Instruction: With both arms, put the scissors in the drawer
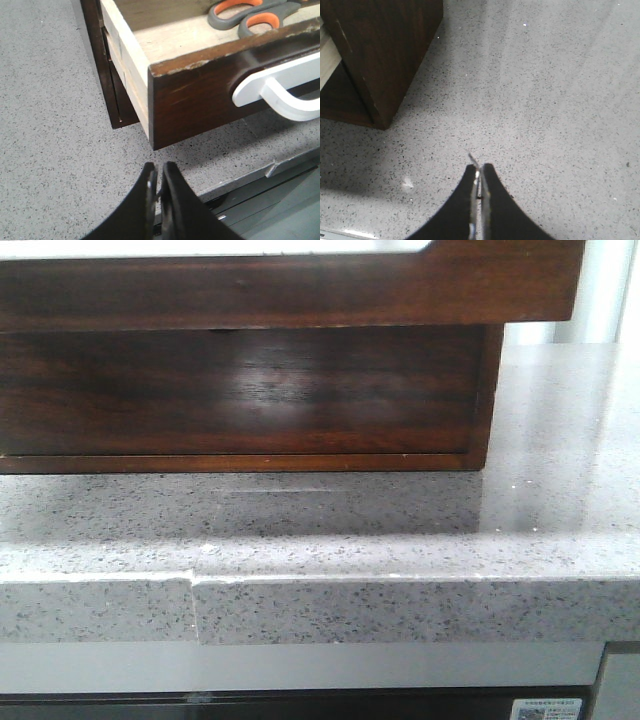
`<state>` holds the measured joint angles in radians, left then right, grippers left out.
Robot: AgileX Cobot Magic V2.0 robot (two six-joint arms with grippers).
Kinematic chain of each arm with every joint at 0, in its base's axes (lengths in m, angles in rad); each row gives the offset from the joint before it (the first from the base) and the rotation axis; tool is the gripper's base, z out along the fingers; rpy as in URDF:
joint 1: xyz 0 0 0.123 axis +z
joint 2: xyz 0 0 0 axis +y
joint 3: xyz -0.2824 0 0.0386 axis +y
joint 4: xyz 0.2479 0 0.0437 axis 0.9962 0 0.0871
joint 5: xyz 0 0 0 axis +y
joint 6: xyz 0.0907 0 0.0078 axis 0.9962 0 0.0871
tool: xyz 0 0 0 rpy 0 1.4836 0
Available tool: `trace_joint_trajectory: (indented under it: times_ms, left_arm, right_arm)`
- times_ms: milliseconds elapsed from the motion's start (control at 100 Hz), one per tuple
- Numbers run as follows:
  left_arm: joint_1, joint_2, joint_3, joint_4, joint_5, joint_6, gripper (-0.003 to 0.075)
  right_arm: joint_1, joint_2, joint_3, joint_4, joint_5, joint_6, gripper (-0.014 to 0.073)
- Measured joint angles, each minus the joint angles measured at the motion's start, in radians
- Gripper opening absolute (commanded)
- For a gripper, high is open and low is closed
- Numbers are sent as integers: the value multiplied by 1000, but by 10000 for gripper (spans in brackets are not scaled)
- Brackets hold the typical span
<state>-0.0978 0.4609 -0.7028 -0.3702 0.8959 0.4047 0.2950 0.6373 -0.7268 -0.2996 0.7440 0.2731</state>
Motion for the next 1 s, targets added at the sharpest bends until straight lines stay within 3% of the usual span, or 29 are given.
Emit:
trace_joint_trajectory:
  times_ms: [400, 850, 1000]
  left_arm:
    - [12, -34, 27, 39, -26, -2, -20]
    - [46, -455, 676, 320, -674, -387, -20]
    - [46, -465, 697, 351, -748, -435, -20]
  right_arm:
    - [0, 0, 0, 0, 0, 0, -69]
    - [0, 0, 0, 0, 1, 2, -69]
    - [0, 0, 0, 0, 2, 2, -69]
